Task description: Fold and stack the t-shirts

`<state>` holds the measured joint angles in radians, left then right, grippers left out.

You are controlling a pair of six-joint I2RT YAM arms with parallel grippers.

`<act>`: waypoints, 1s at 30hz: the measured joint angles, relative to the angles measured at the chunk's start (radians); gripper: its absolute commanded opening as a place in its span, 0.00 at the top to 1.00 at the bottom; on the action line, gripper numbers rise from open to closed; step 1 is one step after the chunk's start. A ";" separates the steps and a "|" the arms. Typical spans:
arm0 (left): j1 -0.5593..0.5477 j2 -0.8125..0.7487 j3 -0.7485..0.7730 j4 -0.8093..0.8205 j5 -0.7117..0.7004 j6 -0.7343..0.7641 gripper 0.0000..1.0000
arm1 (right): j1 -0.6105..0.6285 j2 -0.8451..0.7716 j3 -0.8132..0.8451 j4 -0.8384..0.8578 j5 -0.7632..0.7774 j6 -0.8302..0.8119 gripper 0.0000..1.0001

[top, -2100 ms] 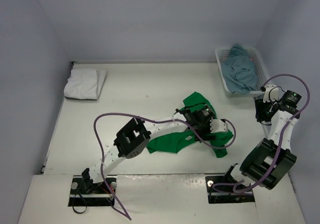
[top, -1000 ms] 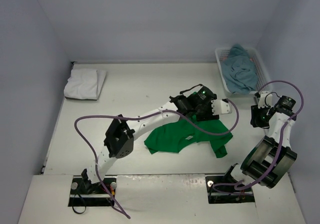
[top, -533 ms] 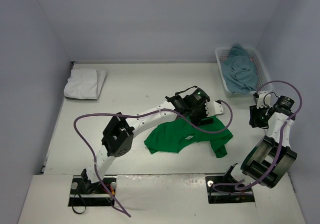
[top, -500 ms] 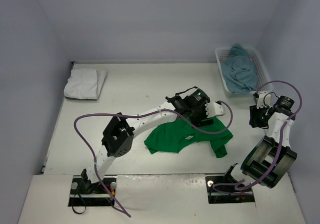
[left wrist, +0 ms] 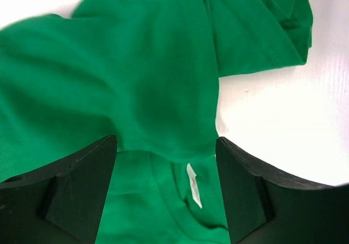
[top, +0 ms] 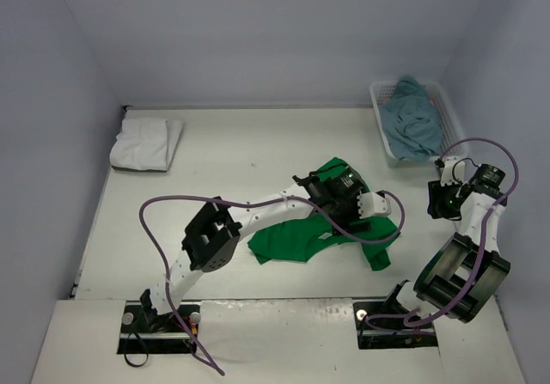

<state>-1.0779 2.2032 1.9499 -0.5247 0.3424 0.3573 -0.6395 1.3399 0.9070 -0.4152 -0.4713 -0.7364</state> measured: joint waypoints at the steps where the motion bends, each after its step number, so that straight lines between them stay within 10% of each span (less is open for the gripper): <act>1: -0.001 0.007 0.000 -0.001 0.003 -0.002 0.32 | 0.000 0.000 0.000 0.000 0.000 0.000 0.61; 8: -0.001 0.055 0.000 -0.002 0.021 -0.013 0.33 | 0.000 0.000 0.000 0.000 0.000 0.000 0.61; 14: -0.001 0.083 0.000 -0.012 0.022 -0.023 0.81 | 0.000 0.000 0.000 0.000 0.000 -0.001 0.62; 30: 0.015 0.089 0.204 -0.074 -0.051 0.008 0.99 | 0.000 0.018 0.000 0.001 -0.002 -0.002 0.65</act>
<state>-1.0630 2.2917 2.1544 -0.5983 0.2916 0.3653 -0.6395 1.3575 0.9070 -0.4145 -0.4728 -0.7387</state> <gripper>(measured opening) 0.014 0.356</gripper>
